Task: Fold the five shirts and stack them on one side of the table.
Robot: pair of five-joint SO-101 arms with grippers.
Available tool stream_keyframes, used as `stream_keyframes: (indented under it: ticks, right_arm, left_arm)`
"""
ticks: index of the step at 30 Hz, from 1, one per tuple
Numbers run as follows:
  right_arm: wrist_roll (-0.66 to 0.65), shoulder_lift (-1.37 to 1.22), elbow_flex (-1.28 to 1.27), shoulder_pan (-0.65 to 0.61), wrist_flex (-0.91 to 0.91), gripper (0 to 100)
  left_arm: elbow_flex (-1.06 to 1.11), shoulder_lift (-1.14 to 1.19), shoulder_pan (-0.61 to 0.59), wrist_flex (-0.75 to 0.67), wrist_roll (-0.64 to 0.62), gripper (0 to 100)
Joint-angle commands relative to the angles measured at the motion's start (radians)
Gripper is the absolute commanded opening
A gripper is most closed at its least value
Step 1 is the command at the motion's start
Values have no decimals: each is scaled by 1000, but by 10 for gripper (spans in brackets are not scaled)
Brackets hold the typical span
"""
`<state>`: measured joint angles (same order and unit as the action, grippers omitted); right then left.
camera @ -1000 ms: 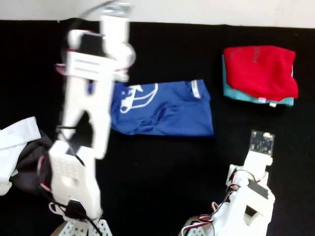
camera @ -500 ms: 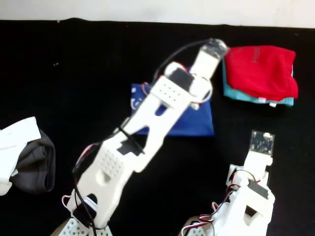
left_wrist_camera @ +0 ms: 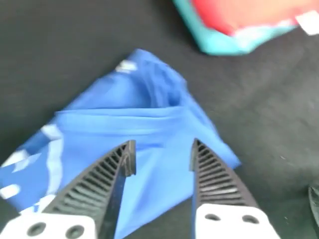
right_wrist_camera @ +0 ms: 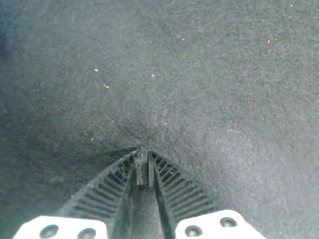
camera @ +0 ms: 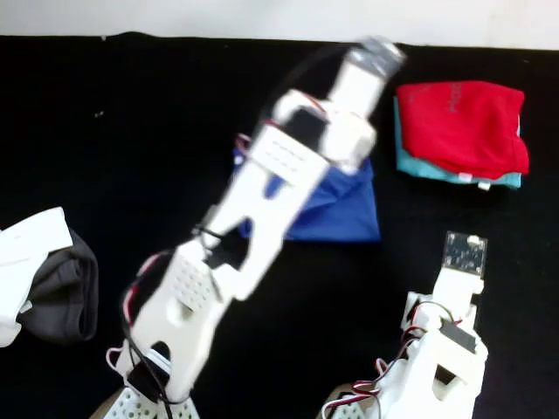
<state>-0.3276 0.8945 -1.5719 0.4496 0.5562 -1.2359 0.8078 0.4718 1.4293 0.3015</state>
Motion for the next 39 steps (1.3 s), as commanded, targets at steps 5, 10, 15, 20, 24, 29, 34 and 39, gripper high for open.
stream_keyframes:
  ticks: [5, 10, 15, 20, 24, 29, 34, 39]
  right_arm:
    - [-5, 1, -12, 8, -22, 8]
    - [-5, 1, -12, 8, -22, 8]
    - [-5, 1, -12, 8, -22, 8]
    - [-5, 1, -12, 8, -22, 8]
    - [-5, 1, -12, 8, -22, 8]
    - [-6, 1, -12, 8, -22, 8]
    - [-6, 1, -12, 8, -22, 8]
    - [-6, 1, -12, 8, -22, 8]
  left_arm:
    - [-1, 42, -205, 86, -11, 10]
    - [-2, 182, -206, 83, -11, 9]
    - [-2, 266, -137, 97, -26, 9]
    - [-48, 269, -50, 180, -100, 9]
    - [-114, 263, 25, 259, -101, 9]
    - [-277, 262, 84, 338, -104, 9]
    - [-369, 220, 108, 338, -103, 9]
    - [-424, 180, 33, 327, -97, 9]
